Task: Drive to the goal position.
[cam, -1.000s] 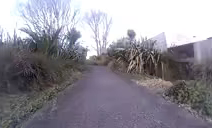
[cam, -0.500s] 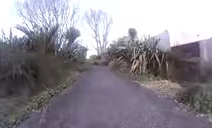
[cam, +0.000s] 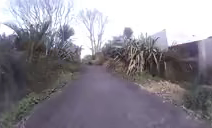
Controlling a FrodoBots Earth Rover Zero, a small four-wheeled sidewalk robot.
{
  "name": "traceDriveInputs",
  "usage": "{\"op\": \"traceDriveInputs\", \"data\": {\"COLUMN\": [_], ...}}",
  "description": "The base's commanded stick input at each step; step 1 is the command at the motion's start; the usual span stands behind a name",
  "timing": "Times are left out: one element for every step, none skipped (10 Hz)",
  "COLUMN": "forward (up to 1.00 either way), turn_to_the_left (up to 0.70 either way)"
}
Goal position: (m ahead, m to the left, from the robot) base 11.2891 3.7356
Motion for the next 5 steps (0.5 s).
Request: {"op": "traceDriveInputs", "data": {"forward": [0.7, 0.7, 0.7, 0.7, 0.7], "turn_to_the_left": [0.0, 0.0, 0.0, 0.0, 0.0]}}
